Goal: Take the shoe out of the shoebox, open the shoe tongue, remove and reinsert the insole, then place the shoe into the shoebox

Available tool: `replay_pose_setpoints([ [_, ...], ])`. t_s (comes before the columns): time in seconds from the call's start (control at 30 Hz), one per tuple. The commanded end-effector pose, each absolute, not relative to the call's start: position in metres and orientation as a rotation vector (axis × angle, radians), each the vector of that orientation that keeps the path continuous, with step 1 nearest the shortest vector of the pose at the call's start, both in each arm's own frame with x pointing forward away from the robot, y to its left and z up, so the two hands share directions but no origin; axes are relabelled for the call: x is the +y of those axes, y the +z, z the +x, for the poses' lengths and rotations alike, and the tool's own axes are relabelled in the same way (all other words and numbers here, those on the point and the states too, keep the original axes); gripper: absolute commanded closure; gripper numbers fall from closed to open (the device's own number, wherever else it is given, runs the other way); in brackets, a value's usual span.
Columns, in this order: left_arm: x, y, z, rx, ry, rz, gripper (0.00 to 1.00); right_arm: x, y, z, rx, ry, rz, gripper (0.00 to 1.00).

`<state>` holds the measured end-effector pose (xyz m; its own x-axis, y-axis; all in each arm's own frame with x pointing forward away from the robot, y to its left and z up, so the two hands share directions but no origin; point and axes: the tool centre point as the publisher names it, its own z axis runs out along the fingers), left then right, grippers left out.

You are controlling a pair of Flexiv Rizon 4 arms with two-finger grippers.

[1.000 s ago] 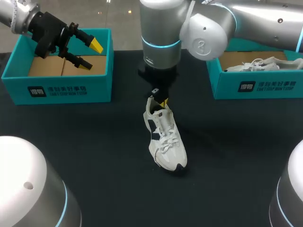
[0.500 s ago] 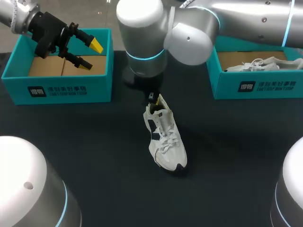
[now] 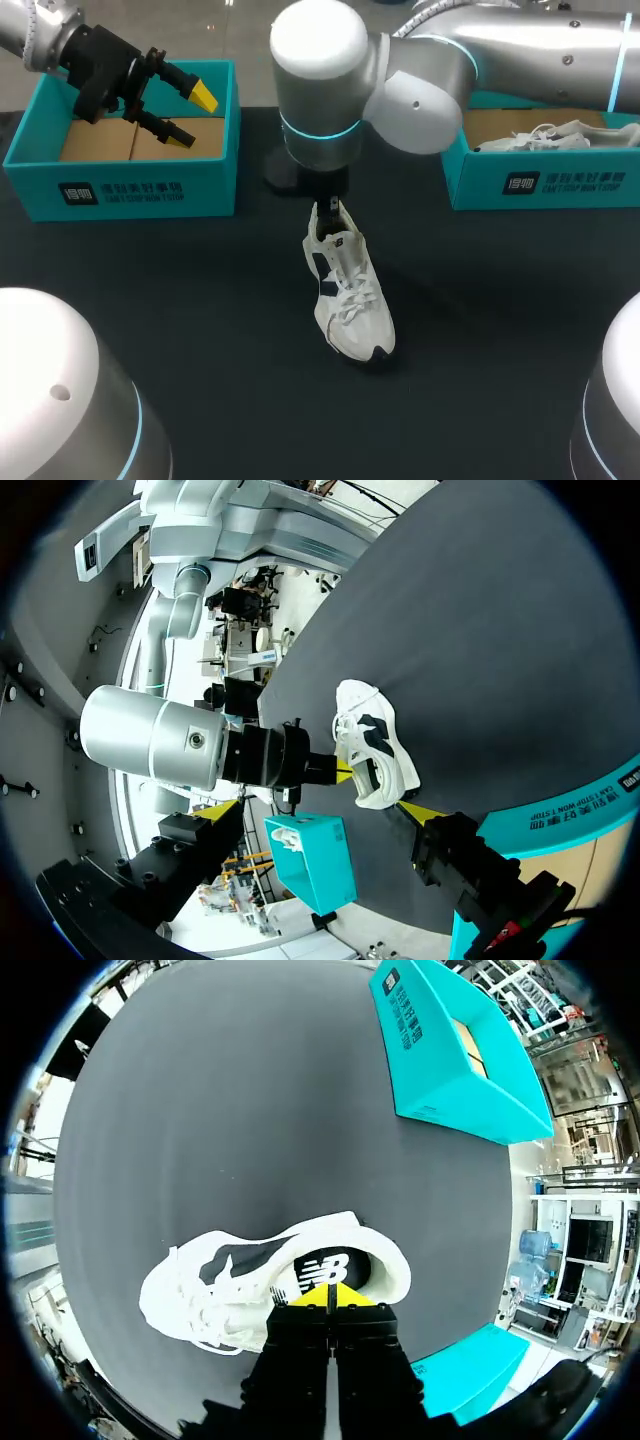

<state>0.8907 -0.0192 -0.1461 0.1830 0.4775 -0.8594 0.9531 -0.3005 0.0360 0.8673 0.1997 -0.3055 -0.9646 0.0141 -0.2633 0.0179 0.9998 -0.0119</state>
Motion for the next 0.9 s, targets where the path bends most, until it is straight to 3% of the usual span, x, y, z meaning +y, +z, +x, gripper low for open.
replay_pose_setpoints([
  [0.03, -0.019, -0.146, 0.891, 1.343, -1.03, 1.872, 0.0, 0.194, -0.304, 0.88, 2.876, -0.024, 0.005, 0.76],
  [0.07, -0.019, -0.146, 0.891, 1.343, -1.03, 1.872, 0.0, 0.194, -0.303, 0.883, 2.872, -0.029, -0.004, 0.65],
  [0.2, -0.019, -0.146, 0.891, 1.343, -1.03, 1.872, 0.0, 0.195, -0.299, 0.896, 2.864, -0.026, -0.033, 0.51],
  [0.23, -0.019, -0.146, 0.891, 1.343, -1.03, 1.872, 0.0, 0.197, -0.3, 0.899, 2.863, -0.021, -0.038, 0.39],
  [0.27, -0.019, -0.146, 0.891, 1.343, -1.03, 1.872, 0.0, 0.199, -0.301, 0.902, 2.866, -0.014, -0.053, 0.35],
  [0.43, -0.019, -0.146, 0.891, 1.343, -1.03, 1.872, 0.0, 0.212, -0.315, 0.914, 2.859, -0.003, -0.113, 0.27],
  [0.83, -0.019, -0.146, 0.891, 1.343, -1.03, 1.872, 0.0, 0.206, -0.345, 0.937, 2.848, -0.091, -0.201, 0.31],
  [0.9, -0.019, -0.146, 0.891, 1.343, -1.03, 1.872, 0.0, 0.204, -0.352, 0.939, 2.855, -0.081, -0.194, 0.36],
])
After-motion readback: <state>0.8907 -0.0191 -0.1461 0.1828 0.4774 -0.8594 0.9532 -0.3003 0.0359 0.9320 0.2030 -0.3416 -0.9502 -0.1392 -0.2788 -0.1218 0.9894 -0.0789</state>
